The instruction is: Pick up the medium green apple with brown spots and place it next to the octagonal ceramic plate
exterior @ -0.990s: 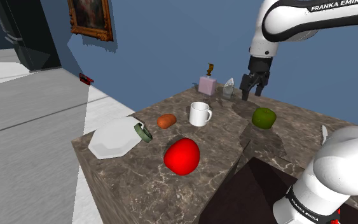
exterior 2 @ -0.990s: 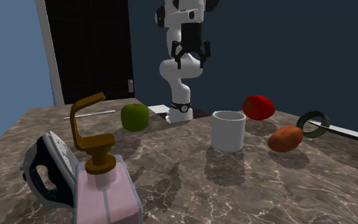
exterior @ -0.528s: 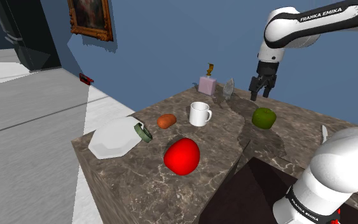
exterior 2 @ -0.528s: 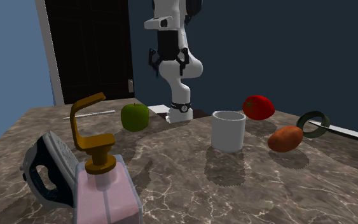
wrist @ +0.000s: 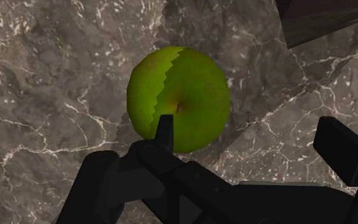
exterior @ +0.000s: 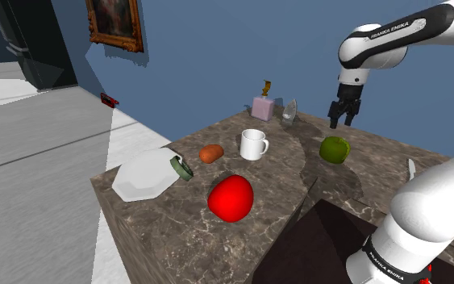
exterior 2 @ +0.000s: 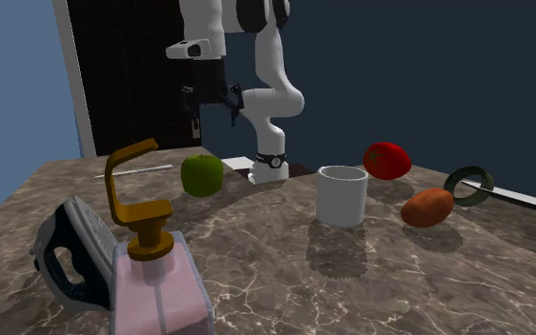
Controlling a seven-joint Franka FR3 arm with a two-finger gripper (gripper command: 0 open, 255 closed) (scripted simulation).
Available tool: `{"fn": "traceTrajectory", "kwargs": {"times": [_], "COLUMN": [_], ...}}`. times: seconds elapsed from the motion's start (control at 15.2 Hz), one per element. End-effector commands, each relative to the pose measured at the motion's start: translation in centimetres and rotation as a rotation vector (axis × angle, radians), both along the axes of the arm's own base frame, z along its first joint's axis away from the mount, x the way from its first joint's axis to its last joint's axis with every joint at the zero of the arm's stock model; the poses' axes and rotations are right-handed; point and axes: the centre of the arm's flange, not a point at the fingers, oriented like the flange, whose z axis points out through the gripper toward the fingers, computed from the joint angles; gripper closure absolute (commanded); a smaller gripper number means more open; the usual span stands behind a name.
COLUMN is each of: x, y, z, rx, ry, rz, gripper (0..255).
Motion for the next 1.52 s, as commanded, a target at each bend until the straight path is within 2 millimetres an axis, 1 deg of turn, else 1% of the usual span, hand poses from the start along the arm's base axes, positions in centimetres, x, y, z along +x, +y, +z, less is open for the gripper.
{"fn": "traceTrajectory", "kwargs": {"times": [0.0, 0.07, 0.13, 0.66, 1.12, 1.19, 1.45], "x": [-0.1, -0.2, -0.2, -0.7, -0.7, -0.7, -0.7], "y": [-2.5, -3.8, -4.4, -4.0, -4.0, -4.0, -4.0], "z": [-1.1, -1.5, -1.7, -5.7, -5.7, -5.7, -5.7], "rx": [0.004, 0.006, 0.007, 0.007, 0.007, 0.007, 0.007], "ry": [0.007, 0.011, 0.013, 0.013, 0.013, 0.013, 0.013], "rz": [-0.013, -0.019, -0.022, -0.022, -0.022, -0.022, -0.022], "gripper": [0, 0, 0, 0, 0, 255, 255]}}
